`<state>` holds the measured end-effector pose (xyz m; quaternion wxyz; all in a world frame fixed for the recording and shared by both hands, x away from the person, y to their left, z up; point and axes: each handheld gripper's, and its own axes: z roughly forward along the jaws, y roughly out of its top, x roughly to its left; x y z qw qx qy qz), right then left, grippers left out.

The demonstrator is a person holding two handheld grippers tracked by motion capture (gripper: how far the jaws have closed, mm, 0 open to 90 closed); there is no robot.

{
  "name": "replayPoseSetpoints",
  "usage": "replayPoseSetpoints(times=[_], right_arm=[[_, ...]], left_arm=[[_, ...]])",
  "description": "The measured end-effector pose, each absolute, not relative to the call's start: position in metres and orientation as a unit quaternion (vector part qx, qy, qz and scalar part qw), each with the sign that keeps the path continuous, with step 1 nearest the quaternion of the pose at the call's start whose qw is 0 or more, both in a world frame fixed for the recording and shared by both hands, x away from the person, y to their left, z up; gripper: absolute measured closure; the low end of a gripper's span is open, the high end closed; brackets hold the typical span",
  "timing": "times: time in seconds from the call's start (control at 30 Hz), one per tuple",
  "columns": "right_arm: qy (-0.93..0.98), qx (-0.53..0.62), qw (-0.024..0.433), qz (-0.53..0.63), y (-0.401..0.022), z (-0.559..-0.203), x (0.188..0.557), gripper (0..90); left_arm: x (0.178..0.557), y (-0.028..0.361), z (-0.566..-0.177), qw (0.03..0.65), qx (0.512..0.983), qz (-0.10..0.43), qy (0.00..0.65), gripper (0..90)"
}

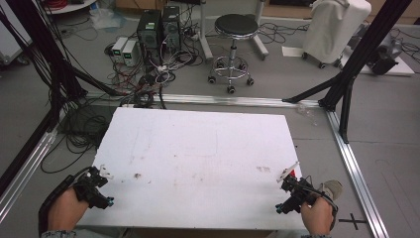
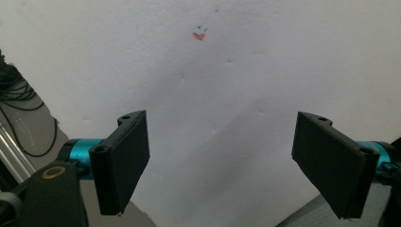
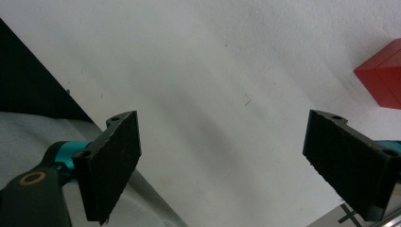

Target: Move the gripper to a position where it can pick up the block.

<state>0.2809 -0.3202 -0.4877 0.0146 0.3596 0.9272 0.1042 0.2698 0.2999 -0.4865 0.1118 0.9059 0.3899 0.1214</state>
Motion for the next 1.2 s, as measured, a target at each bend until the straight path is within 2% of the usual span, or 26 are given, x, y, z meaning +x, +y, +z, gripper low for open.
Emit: replayPoseSetpoints(times=[0.83, 1.2], right_arm=[[0.923, 0.364, 0.022, 0.12, -0.325, -0.485, 0.277, 11.4], [0.926, 0.353, 0.021, 0.13, -0.345, -0.481, 0.278, 11.5]], left_arm=[[0.27, 0.299, -0.483, 0.123, 0.904, 0.13, 0.388, 20.1], [0.268, 0.302, -0.48, 0.128, 0.901, 0.136, 0.391, 20.1]])
